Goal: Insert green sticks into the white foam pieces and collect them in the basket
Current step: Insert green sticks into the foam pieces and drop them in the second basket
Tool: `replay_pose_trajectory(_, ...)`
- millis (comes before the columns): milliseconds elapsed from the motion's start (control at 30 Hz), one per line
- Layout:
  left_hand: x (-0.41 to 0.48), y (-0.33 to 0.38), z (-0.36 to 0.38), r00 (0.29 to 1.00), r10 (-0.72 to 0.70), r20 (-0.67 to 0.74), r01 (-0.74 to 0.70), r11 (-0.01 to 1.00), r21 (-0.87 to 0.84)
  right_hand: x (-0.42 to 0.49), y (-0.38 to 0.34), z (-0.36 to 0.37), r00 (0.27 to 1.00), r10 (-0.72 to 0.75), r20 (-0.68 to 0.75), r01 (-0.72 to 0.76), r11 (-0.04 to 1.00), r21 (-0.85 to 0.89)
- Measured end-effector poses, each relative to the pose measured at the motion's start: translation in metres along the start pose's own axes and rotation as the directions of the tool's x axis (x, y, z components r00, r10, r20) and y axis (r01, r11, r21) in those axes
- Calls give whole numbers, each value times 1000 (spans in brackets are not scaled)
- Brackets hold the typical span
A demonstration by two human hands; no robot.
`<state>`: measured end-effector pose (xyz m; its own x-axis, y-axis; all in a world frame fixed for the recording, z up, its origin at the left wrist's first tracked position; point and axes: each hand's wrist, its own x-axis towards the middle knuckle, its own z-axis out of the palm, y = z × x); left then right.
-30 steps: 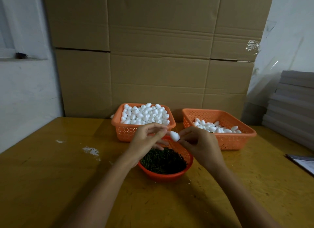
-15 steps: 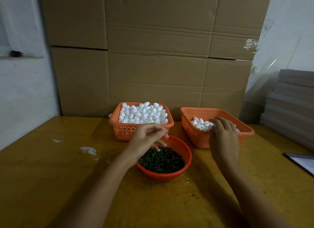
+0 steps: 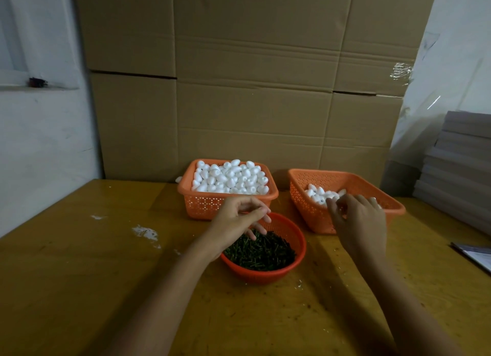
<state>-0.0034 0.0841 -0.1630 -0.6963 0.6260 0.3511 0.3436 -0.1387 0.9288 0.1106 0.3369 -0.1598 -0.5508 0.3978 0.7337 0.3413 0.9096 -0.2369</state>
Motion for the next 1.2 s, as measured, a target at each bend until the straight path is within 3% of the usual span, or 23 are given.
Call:
replay_pose_trajectory(267,0,0,0,1000,-7,-2,7,1000,14,-2,-4,3,999,-33,-33,35,995,89)
replay_pose_trajectory(367,0,0,-1,1000,-5,-4,5,1000,17,-6,-20,-5,993,-107,-43,113,973,202)
replay_pose_trajectory(433,0,-1,-1,1000,-9,-15,9,1000,23,-13,-40,-12,974,-221,46,195,927,319)
replay_pose_trajectory(500,1,-4,-1,999,-10,-38,12,999,50,-22,-63,-17,885,-404,232,270,851,451)
replay_pose_trajectory(567,2,-8,-2,997,7,-76,5,988,154,-33,-80,-17,727,-527,441,259,804,535)
replay_pose_trajectory(667,4,-10,-1,995,44,-92,-18,963,271,-41,-86,-11,541,-543,643,360,840,407)
replay_pose_trajectory(800,4,-7,2,996,80,-50,-55,924,378,-38,-87,-11,502,-514,696,381,854,355)
replay_pose_trajectory(933,2,-7,6,984,160,-80,-75,775,627,-40,-89,-11,489,-505,711,413,852,321)
replay_pose_trajectory(1067,3,-9,13,956,271,-114,3,378,926,-40,-91,-12,477,-488,731,411,859,304)
replay_pose_trajectory(1200,13,-5,8,947,277,-160,119,159,980,-40,-93,-10,471,-466,749,413,867,279)
